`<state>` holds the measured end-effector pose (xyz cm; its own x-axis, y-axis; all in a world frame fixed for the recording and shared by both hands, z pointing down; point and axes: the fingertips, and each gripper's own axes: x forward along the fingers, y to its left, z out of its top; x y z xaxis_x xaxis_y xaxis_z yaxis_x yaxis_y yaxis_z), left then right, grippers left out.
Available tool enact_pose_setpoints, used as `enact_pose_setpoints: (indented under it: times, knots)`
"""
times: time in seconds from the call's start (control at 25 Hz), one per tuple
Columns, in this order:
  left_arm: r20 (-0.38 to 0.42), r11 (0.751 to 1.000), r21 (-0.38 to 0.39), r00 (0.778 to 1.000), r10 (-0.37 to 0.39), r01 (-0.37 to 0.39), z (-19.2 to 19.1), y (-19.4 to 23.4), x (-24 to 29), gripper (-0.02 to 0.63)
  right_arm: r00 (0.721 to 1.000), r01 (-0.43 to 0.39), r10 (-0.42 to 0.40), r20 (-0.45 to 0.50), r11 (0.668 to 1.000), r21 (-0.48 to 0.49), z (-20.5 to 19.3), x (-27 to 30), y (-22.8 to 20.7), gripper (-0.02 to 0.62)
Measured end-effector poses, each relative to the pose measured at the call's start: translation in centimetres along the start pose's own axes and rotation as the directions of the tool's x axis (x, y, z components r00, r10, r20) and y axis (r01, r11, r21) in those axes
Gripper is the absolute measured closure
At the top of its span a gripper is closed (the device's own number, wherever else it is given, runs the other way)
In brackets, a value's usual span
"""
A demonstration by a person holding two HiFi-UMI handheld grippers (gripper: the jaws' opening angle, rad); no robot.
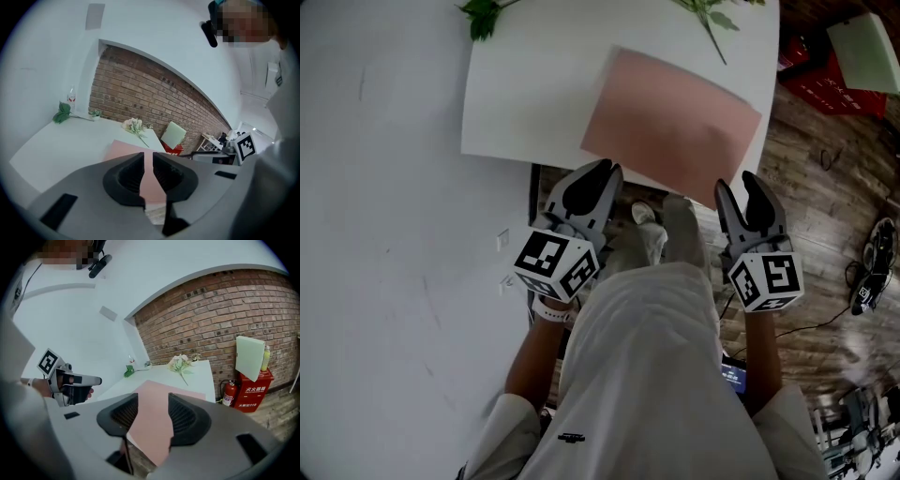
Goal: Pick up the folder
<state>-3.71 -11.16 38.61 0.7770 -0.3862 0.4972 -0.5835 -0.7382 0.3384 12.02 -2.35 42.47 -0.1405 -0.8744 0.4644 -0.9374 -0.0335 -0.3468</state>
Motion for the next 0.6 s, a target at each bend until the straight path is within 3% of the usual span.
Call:
enact_pose_setpoints:
  times: [0.2,0.28,0.36,0.56,0.6]
  knots:
    - [-0.045,1.000,-0.008,0.999,-0.020,0.020,-0.8,0.2,2.1,0.511,1.000,0.011,-0.011,-0.026,1.000,0.025,-0.6,1.7,-1.5,0.348]
    - [-0.063,1.000,-0.010,0.998,-0.029,0.028,-1.2,0.2,3.0,0.503,0.999,0.014,-0.013,-0.046,1.000,0.024,-1.0,2.5,-2.0,0.256]
    - [-0.087,0.999,-0.012,0.995,-0.048,0.047,-1.8,0.2,3.9,0.481,0.998,0.017,-0.016,-0.060,1.000,0.026,-1.3,3.2,-2.5,0.232]
    - [-0.146,0.996,0.029,0.986,-0.080,0.085,-2.5,0.2,6.0,0.298,0.996,0.020,-0.014,-0.088,0.997,0.068,-2.1,4.7,-3.7,0.155]
    - [-0.150,0.996,0.034,0.986,-0.075,0.081,-2.5,0.4,6.4,0.287,0.995,0.024,-0.016,-0.094,0.997,0.076,-2.3,4.9,-3.9,0.143]
